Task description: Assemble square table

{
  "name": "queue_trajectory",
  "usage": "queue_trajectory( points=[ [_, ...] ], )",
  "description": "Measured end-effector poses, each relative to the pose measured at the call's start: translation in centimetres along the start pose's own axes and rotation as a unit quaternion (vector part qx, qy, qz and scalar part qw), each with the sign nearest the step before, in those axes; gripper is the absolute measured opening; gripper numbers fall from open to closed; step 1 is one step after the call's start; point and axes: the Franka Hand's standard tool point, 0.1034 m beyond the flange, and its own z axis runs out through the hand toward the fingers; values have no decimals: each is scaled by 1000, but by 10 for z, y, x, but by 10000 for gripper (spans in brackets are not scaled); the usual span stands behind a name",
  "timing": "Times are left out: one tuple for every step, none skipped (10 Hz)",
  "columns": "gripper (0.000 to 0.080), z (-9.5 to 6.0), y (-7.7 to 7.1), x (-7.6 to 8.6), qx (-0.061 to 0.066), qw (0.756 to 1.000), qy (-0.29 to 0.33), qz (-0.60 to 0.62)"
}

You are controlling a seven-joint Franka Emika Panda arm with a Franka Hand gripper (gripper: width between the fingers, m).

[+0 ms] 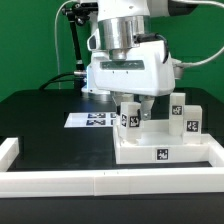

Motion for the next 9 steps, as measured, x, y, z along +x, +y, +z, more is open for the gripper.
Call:
queue_trajectory(
  points=[
    [636, 0, -1, -2, -3, 999, 1, -54],
    [645, 0, -1, -2, -4, 992, 1, -123],
    [645, 1, 0, -2, -5, 985, -1, -171],
    [649, 1, 1, -2, -10, 977, -9, -214],
    [649, 1, 1, -1, -11, 968, -13, -252],
    [649, 1, 1, -1, -10, 959, -13, -283],
    [649, 1, 1, 0, -10, 952, -13, -305],
    [649, 1, 1, 0, -10, 938, -13, -347],
    [649, 0, 0, 1, -13, 911, -7, -411]
  ],
)
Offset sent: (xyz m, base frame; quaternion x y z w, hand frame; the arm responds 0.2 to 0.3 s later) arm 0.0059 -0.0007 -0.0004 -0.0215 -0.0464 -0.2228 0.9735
